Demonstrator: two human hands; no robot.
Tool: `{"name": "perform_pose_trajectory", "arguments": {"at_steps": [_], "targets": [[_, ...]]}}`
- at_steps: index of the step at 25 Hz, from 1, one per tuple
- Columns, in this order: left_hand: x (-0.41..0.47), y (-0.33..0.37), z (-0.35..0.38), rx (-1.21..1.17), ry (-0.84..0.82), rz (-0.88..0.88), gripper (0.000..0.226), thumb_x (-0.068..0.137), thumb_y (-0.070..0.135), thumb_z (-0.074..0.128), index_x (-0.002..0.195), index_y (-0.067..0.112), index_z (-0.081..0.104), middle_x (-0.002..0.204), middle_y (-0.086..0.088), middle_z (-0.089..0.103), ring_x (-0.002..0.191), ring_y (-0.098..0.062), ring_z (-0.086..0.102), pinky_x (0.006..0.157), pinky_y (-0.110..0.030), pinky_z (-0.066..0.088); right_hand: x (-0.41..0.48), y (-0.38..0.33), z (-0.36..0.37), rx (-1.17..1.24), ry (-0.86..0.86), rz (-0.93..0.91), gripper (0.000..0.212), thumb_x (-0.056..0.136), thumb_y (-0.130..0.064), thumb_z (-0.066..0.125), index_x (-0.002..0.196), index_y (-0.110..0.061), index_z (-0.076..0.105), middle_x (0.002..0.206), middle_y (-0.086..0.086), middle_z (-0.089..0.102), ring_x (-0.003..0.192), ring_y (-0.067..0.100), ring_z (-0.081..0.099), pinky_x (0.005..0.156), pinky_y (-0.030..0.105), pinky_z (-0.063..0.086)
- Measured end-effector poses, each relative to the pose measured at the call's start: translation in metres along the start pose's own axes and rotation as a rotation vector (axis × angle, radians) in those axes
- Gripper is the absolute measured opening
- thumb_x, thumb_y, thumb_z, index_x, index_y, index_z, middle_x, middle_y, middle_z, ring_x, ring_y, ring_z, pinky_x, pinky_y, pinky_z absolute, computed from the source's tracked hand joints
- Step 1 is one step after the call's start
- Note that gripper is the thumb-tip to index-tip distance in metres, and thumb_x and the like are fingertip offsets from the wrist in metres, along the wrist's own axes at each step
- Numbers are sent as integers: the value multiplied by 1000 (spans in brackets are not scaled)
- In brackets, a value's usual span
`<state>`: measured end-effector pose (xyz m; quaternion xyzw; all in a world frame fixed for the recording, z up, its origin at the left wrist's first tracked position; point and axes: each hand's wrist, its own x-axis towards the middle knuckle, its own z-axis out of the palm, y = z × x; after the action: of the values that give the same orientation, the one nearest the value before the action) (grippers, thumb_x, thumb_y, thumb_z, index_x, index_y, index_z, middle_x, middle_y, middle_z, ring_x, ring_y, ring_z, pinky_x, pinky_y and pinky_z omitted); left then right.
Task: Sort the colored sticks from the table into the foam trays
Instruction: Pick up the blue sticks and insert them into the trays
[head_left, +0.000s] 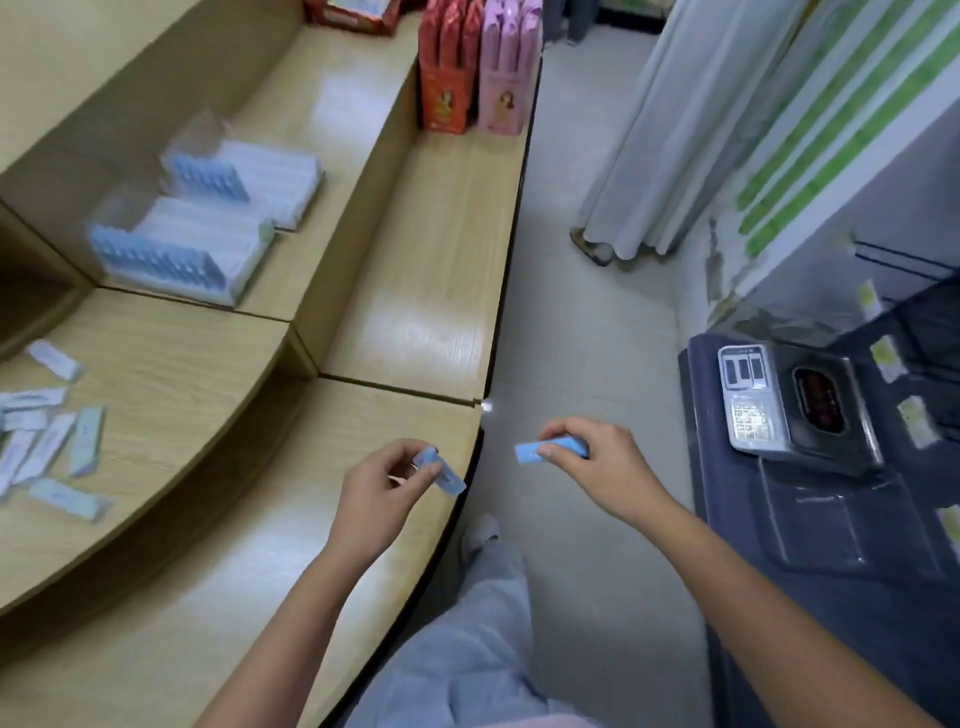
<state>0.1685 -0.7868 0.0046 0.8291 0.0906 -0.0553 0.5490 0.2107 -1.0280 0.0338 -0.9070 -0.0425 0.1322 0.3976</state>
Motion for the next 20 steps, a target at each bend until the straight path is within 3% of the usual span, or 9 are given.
{"name": "perform_pose_trajectory", "arguments": {"at_steps": [6, 11, 15, 18, 20], "targets": [[135, 46, -14, -110, 147, -87, 4, 88, 21, 64, 85, 21, 67, 68, 12, 65, 63, -1, 59, 62, -14, 44, 156, -25, -44, -58, -153, -140, 9, 87, -16, 65, 95, -18, 69, 88, -9, 61, 76, -11, 52, 68, 4, 35], [206, 71, -50, -179, 341, -135, 7, 92, 17, 58, 92, 18, 64, 73, 4, 68, 65, -5, 63, 63, -16, 46, 262, -65, -46, 44, -240, -189, 16, 83, -15, 71, 85, -28, 60, 76, -15, 56, 58, -2, 49, 57, 8, 38], [263, 78, -72, -139, 577, -194, 8, 96, 18, 52, 91, 18, 58, 73, 6, 62, 61, 3, 54, 60, -8, 40, 364, -94, -21, 52, -380, -349, 28, 79, -16, 75, 75, -37, 57, 72, -12, 59, 59, 5, 48, 57, 15, 41], [298, 83, -85, -66, 728, -290, 13, 93, 27, 56, 86, 17, 56, 69, 8, 51, 56, -2, 42, 54, -14, 33, 435, -135, 2, 23, -577, -500, 22, 78, -15, 75, 76, -30, 60, 77, -5, 62, 63, 2, 51, 59, 11, 40], [317, 82, -99, 11, 787, -331, 10, 95, 25, 53, 89, 17, 57, 77, 7, 55, 64, -2, 46, 59, -16, 34, 472, -170, 18, 20, -667, -611, 15, 78, -12, 75, 80, -21, 64, 76, -6, 62, 66, -4, 53, 61, 9, 39]]}}
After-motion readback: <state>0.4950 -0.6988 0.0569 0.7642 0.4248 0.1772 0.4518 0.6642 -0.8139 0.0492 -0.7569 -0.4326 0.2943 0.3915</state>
